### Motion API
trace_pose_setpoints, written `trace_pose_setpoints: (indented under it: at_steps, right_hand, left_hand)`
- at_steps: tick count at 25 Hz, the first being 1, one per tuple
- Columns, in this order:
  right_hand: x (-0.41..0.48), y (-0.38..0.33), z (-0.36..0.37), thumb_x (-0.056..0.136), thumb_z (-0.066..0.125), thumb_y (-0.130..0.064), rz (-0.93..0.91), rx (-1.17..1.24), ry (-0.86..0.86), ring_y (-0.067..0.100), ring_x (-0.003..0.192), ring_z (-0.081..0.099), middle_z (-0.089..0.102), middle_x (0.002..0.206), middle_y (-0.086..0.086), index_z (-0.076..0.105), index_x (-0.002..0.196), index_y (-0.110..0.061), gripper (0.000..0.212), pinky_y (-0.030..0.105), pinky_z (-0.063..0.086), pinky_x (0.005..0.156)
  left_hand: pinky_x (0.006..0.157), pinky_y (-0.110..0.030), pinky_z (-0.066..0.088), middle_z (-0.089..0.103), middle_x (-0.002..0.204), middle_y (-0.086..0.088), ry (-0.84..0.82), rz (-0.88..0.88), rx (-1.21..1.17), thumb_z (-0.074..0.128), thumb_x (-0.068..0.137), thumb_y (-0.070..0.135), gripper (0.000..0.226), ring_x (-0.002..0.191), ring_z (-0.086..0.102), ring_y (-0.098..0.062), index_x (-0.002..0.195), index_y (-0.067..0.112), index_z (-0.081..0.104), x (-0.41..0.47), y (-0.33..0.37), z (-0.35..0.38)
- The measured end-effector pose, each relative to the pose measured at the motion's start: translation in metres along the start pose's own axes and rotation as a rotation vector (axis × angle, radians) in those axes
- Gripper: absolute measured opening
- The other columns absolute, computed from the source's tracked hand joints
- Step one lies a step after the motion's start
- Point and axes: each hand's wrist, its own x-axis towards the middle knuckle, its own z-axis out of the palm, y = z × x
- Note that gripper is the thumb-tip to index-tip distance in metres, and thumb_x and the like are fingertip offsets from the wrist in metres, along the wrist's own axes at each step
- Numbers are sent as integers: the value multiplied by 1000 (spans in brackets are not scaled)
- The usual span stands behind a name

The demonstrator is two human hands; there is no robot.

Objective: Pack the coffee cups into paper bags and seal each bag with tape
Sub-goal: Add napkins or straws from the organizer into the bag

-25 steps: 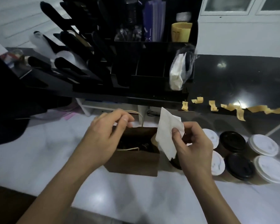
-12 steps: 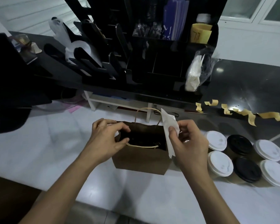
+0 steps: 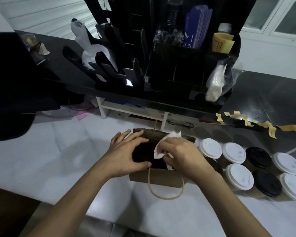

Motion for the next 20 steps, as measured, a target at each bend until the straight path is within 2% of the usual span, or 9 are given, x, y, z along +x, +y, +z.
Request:
trace_pose_setpoints:
  at_steps: [4,7,9,11,12,14,16,20]
  right_hand:
    - [14,-5,11,87,68,-16,-11,-48,-223,19,98,61,64,107,-3,68,102,-23,17,30,47,77]
    - [21,-2,18,92,65,-23,67,-116,-320,18,99,64,64,110,-5,66,107,-25,16,33,52,80]
    - [24,-1,20,91,66,-40,166,-50,-402,14,96,65,67,106,-8,67,107,-27,21,33,56,80]
    - [22,0,19,86,60,-64,303,110,-468,10,90,66,70,99,-10,68,106,-29,41,31,58,78]
    - [20,-1,16,86,56,-68,345,168,-464,8,87,66,70,96,-9,68,106,-29,45,30,57,76]
    - [14,-5,9,95,49,-65,379,249,-399,6,78,64,69,87,-8,67,101,-28,41,26,53,68]
    - [5,-9,-1,101,44,-57,392,281,-263,6,74,61,66,82,-8,66,96,-27,37,26,49,65]
    - [-26,-2,-16,99,47,-46,489,252,188,6,82,55,59,87,-12,67,95,-24,30,28,48,71]
  left_hand:
    - [125,-42,-1,11,165,19,-3,27,-11,63,76,71,86,153,-2,-12,151,46,29,0,-2,3]
    - [124,-41,-1,9,165,19,-4,36,-24,63,78,70,85,153,-2,-12,151,45,29,1,-3,4]
    - [124,-40,1,10,165,19,4,37,-34,63,80,69,82,153,-1,-12,151,44,30,1,-6,3]
    - [124,-40,4,11,164,20,8,34,-36,59,81,72,80,152,0,-12,151,44,31,1,-7,3]
    - [123,-39,6,11,164,21,6,29,-38,56,81,74,80,152,1,-12,151,44,31,1,-6,2]
    - [120,-39,10,13,163,21,6,14,-56,53,86,73,73,150,3,-11,150,45,33,1,-5,3]
    - [120,-41,15,19,162,21,39,12,-78,52,92,65,60,149,9,-12,146,45,38,0,-4,5]
    - [112,-35,32,40,146,23,213,38,-193,54,97,46,37,138,28,-6,134,43,50,-5,-6,5]
